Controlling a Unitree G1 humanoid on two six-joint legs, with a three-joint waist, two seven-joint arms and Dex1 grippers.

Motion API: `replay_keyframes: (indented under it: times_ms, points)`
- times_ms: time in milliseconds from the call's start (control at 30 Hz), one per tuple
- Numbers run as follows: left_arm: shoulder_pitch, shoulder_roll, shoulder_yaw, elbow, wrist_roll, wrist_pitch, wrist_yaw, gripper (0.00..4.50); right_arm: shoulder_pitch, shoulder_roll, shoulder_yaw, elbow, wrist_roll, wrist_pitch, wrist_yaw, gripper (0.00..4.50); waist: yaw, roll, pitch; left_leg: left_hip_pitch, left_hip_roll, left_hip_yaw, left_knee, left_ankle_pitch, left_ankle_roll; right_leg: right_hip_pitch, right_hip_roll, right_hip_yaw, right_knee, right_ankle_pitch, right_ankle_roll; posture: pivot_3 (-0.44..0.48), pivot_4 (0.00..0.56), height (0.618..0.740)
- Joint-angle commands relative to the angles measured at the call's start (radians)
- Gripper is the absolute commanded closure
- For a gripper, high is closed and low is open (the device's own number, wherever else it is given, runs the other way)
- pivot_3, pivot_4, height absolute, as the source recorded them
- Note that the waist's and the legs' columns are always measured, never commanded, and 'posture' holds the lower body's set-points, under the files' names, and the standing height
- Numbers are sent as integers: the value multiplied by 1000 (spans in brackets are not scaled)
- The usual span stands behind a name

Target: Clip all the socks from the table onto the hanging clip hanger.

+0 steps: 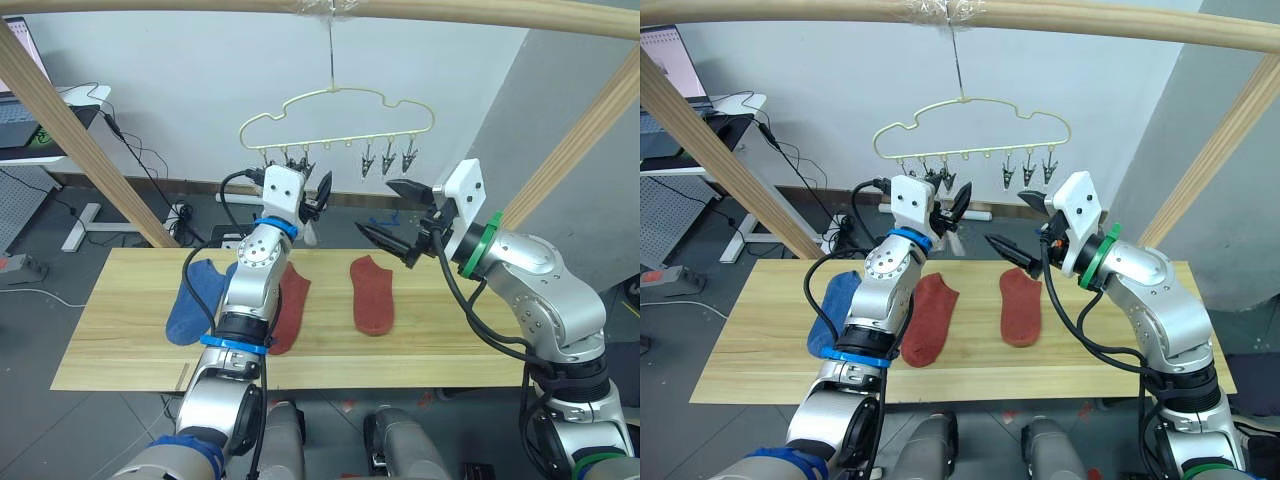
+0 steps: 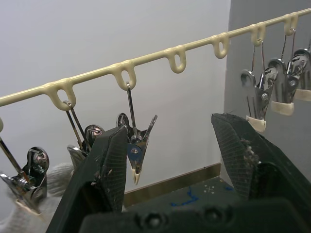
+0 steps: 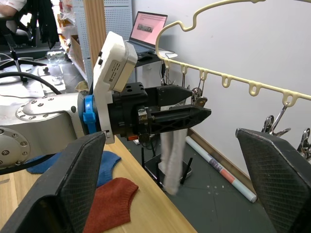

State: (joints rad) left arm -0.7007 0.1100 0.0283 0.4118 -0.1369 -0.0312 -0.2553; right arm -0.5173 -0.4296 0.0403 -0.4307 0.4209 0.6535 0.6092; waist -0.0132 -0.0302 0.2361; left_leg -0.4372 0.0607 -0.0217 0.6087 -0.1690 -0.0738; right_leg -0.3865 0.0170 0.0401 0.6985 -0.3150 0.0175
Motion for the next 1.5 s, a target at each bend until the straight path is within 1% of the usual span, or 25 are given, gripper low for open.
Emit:
replay_keyframes:
  times_ms: [33,300,667,1233,1500]
  points:
    - [2,-3,4,-38,1,-25,-3,1481,2,-7,-17,-17,8,-22,-1,0,0,0,0,0,0,0,0,0,0,0,0,0,0,0,0,-27,197,740]
    - [22,1,-5,-77,5,-27,-16,1481,0,-8,-11,-16,11,-15,4,0,-5,0,0,0,0,0,0,0,0,0,0,0,0,0,0,-27,196,740]
    - [31,-8,2,-70,14,-41,14,1481,-2,-7,-8,-25,16,-13,8,0,-6,0,0,0,0,0,0,0,0,0,0,0,1,0,0,-31,184,740]
    - [-8,-2,22,1,21,-78,46,1481,-2,-14,-15,-32,16,-7,1,0,-14,0,0,0,0,0,1,0,0,0,0,0,1,0,0,-41,181,740]
    - [-26,-1,24,37,17,-88,39,1481,-5,-17,-17,-28,17,-7,2,0,-14,0,0,0,0,0,1,0,0,0,0,0,1,0,0,-42,185,740]
